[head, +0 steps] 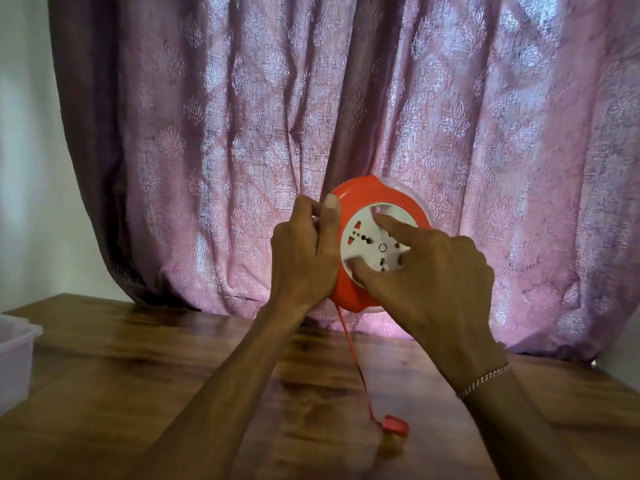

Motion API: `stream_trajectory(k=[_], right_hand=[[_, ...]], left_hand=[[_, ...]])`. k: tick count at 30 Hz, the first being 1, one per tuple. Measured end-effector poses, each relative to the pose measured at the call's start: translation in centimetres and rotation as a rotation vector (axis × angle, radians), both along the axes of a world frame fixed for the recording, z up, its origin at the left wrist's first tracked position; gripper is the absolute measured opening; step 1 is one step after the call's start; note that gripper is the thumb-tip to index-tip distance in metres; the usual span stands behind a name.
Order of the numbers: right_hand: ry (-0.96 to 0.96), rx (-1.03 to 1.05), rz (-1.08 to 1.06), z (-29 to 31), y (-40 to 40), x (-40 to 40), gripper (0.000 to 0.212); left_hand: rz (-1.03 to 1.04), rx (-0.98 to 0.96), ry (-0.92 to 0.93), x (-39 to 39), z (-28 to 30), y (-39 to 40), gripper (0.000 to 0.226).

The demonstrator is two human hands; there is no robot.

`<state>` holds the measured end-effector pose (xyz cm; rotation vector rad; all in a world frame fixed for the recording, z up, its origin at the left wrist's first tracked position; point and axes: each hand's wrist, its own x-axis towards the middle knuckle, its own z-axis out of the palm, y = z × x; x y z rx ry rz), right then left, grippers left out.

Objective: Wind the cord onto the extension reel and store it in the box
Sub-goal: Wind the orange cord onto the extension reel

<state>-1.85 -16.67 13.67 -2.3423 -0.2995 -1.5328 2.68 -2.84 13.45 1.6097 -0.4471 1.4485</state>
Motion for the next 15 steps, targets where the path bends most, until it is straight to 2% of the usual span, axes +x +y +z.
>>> stream_trajectory(k=[4, 8, 10, 13, 15], right_hand=[[0.013, 0.134, 0.022, 0.0, 0.3, 0.0, 0.073], [-0.018, 0.066, 0.024, 0.0, 0.0, 0.5, 0.073], [-0.106, 0.009, 0.024, 0.2, -0.4, 0.6, 0.070], [-0.241, -0.107, 0.073, 0.7, -1.2, 0.6, 0.043], [-0.186, -0.209, 0.163, 1.1, -2.0, 0.6, 0.021]], left_hand=[[-0.011, -0.005, 0.026, 0.2, -0.2, -0.2, 0.031], [0.019, -0.018, 0.024, 0.2, -0.1, 0.1, 0.032], [0.026, -0.023, 0.024, 0.2, -0.1, 0.2, 0.032], [0.019, -0.023, 0.025, 0.1, 0.0, 0.1, 0.032], [0.014, -0.030, 0.027, 0.2, 0.0, 0.2, 0.032]])
